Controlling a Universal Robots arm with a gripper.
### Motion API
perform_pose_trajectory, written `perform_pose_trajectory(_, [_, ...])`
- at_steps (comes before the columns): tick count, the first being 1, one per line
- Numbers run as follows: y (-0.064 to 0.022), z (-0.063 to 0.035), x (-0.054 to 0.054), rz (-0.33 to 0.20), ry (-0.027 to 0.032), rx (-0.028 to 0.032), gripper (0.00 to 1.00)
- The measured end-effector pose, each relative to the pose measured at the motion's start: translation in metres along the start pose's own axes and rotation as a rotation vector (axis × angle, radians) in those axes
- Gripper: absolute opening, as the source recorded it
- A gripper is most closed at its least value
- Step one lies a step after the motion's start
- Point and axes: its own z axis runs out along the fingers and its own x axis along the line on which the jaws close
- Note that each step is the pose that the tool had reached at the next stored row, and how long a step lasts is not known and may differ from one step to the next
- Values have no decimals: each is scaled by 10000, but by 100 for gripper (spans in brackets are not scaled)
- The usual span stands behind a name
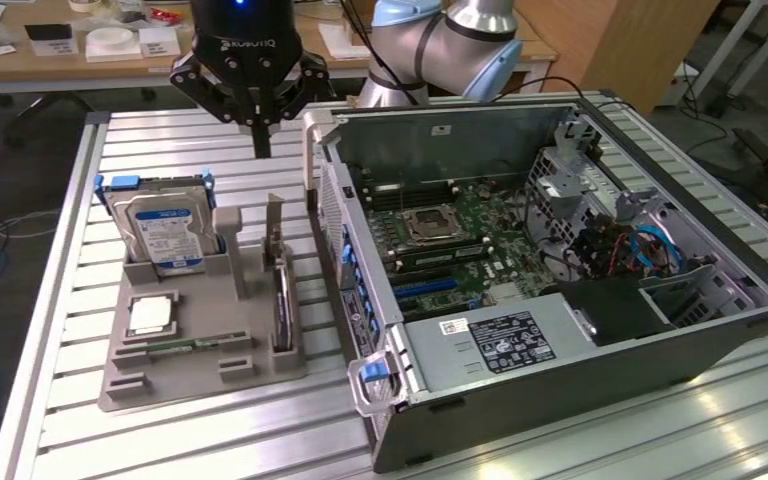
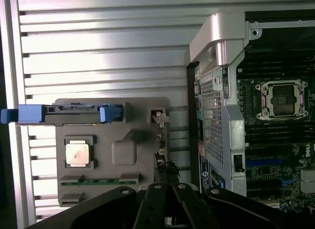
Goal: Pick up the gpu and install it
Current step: 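Reach for the gpu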
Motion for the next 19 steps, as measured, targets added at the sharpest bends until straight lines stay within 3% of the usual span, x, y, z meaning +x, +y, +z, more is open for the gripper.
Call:
perform_pose_trajectory(8, [-2, 1, 1, 1, -1, -1, 11])
perform_pose_trajectory(19, [-111, -4, -8, -1, 0, -1, 11])
